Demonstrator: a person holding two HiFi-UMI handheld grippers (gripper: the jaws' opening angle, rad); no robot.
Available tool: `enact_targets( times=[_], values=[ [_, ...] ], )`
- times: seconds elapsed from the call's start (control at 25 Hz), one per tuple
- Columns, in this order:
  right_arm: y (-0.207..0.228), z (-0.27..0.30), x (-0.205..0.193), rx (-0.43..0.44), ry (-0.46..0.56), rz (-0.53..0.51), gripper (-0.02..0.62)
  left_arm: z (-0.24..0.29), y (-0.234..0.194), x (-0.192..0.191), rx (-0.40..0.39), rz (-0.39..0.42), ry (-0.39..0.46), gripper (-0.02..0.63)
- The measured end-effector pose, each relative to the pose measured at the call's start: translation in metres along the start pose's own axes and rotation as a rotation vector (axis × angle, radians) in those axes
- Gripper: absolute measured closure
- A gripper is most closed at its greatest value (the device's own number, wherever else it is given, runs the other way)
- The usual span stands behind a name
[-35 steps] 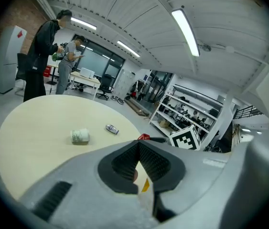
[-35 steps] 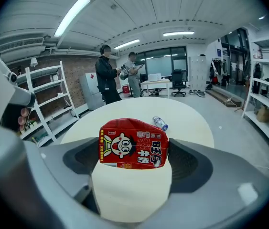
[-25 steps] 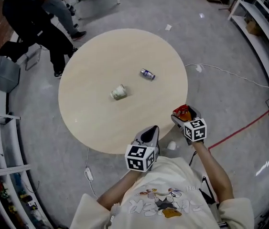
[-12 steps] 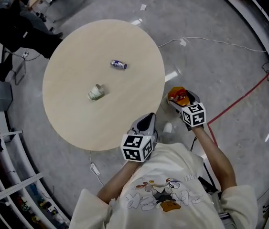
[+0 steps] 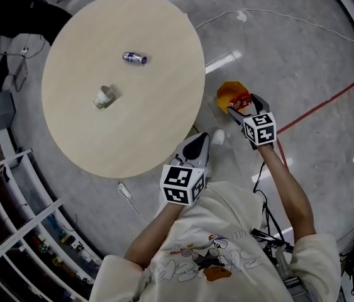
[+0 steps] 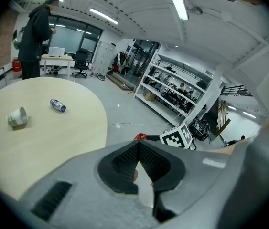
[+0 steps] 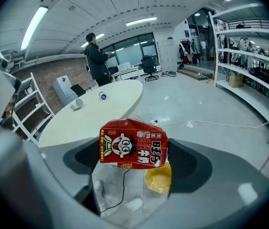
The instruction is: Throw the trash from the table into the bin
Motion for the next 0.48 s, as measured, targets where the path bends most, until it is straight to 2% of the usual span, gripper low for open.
enact_targets(
  times=[0.2,0.48],
  values=[
    [0.027,0.035,-0.015,0.014,-0.051,-0.001,0.147,0.03,-0.003,0.003,0.032,-0.044,-0.041,0.602],
    [0.043,0.096,-0.05,0.018,-0.127,-0.024,0.149,0.077,-0.015,-0.008,0.063,-0.05,-0.095,0.603]
  ],
)
Point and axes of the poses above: the fingertips, and each gripper's own axes: z forward along the fingers, y to its right, x out of its top, the point moved 4 cm from there along -z, backward along the fingers, and after that the axes turned 8 degrees about -y, right-handed, at the moved point
